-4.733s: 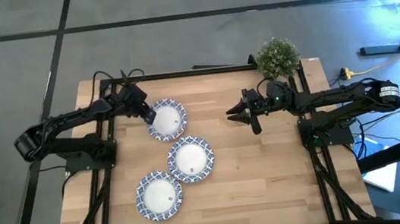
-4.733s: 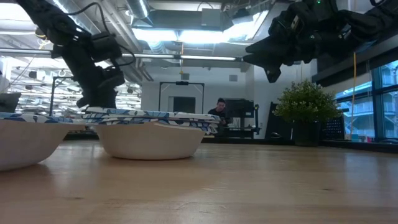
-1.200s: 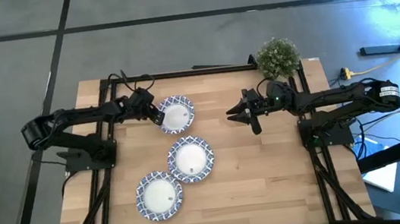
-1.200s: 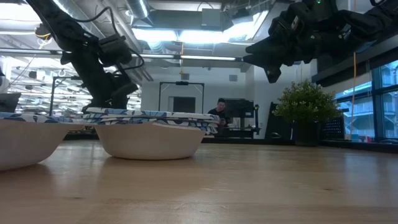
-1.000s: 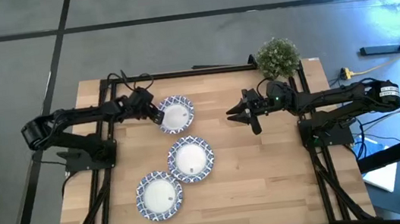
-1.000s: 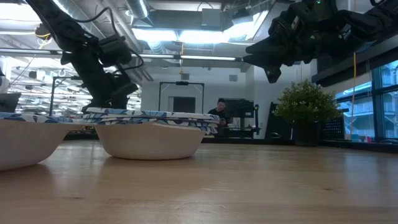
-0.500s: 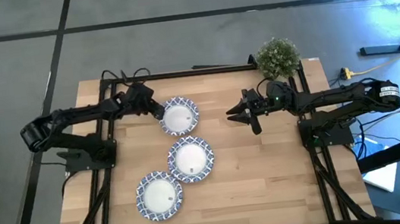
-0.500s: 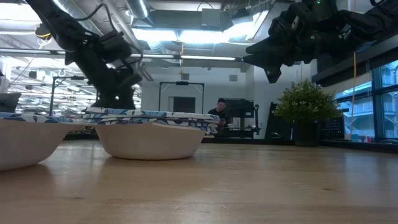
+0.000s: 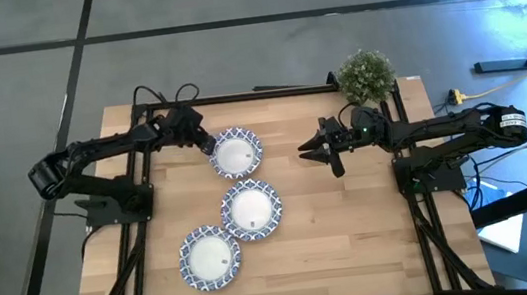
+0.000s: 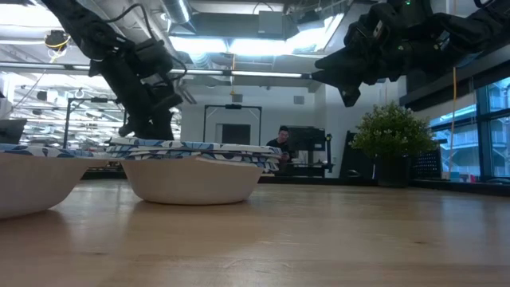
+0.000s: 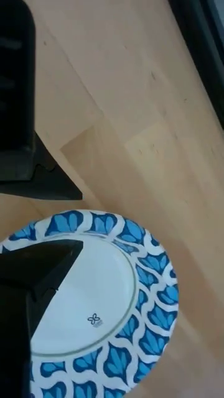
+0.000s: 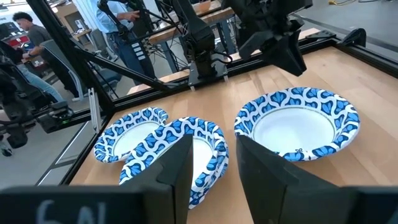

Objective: Nest bowls inside each other
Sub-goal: Stack the white patterned bowl on top of the other white patterned bowls

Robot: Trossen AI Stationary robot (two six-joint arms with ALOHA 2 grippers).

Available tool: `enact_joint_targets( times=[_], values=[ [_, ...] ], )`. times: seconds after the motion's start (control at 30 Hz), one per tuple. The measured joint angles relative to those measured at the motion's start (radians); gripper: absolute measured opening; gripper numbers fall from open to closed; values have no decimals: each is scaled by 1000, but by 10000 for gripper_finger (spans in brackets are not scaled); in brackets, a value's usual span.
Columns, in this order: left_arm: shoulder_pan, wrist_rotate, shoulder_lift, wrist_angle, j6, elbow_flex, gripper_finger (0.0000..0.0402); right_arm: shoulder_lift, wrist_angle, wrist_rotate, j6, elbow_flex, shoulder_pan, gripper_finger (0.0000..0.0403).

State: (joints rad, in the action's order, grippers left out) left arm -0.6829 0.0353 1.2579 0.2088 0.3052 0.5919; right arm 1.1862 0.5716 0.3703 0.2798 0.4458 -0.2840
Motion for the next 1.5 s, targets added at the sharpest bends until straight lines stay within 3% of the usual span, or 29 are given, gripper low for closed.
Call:
enact_joint_targets(
  times=[0.57, 1.5],
  values=[
    [-6, 66, 110, -14, -11, 0, 129, 0, 1, 0, 5, 0, 0, 124],
    [-1, 98, 111, -43, 5, -1, 133, 0, 1, 0, 0, 0, 0, 124]
  ],
)
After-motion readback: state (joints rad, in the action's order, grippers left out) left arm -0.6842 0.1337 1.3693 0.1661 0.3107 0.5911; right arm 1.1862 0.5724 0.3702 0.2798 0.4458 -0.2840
